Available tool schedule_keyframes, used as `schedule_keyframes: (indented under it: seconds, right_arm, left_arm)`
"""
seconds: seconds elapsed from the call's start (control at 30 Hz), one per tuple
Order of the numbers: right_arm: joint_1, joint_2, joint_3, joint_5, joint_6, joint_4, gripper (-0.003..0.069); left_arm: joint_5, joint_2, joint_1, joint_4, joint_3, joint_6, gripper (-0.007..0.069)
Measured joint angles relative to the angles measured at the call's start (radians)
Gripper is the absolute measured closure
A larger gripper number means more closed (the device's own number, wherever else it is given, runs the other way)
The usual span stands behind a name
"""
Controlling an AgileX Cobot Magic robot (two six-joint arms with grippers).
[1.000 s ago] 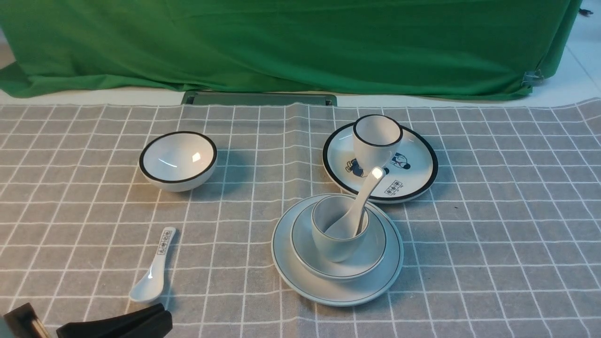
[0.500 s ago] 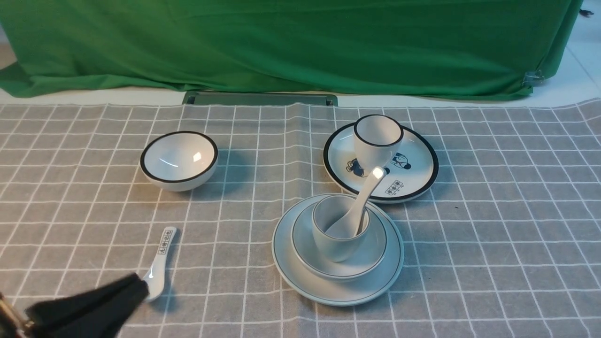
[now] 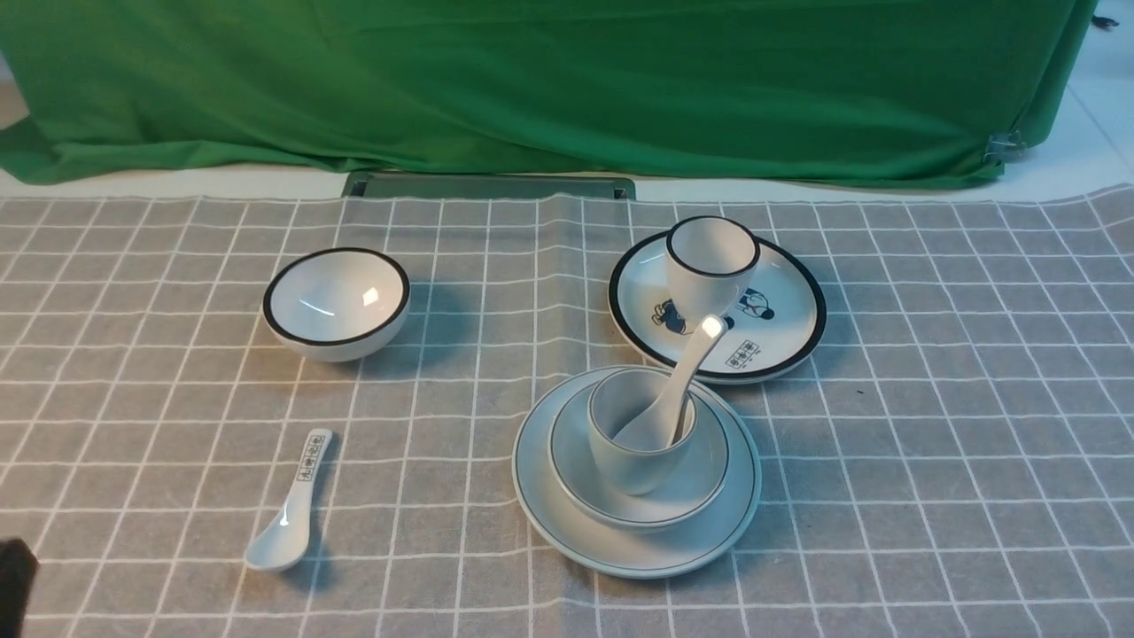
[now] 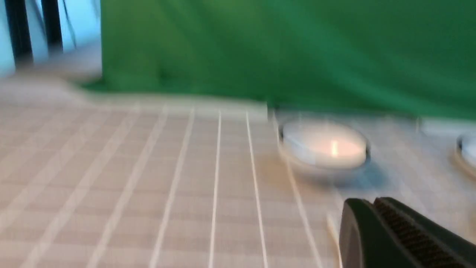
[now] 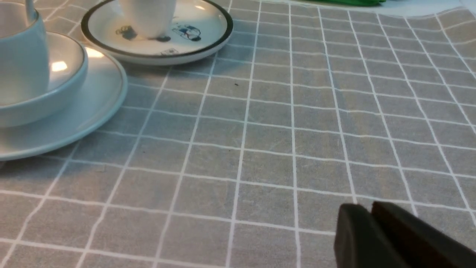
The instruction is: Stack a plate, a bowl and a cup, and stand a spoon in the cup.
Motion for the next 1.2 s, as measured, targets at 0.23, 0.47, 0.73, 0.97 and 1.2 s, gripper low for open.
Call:
schedule_keyframes:
  seconds: [0.23,0.47,0.73,0.97,1.2]
  right_arm:
    - [0.000,0.000,0.000,0.000,0.000,0.000,0.0569]
    - [0.000,0.000,0.000,0.000,0.000,0.000,0.0569]
    - [0.000,0.000,0.000,0.000,0.000,0.000,0.0569]
    - [0.000,0.000,0.000,0.000,0.000,0.000,0.0564]
    - [0.000,0.000,0.000,0.000,0.000,0.000,0.0548]
  left_arm:
    - [0.026,0.000,-0.010,-0.012,0.001,-0.005,0.0612]
    - [0.026,0.000,-0.010,-0.012,0.001,-0.005,0.0612]
    - [0.025,0.000,-0.010,-0.012,0.001,-0.005,0.0612]
    - [0.025,0.000,-0.010,-0.012,0.001,-0.010,0.0612]
    - [0.025,0.000,-0.010,-0.012,0.001,-0.010,0.0612]
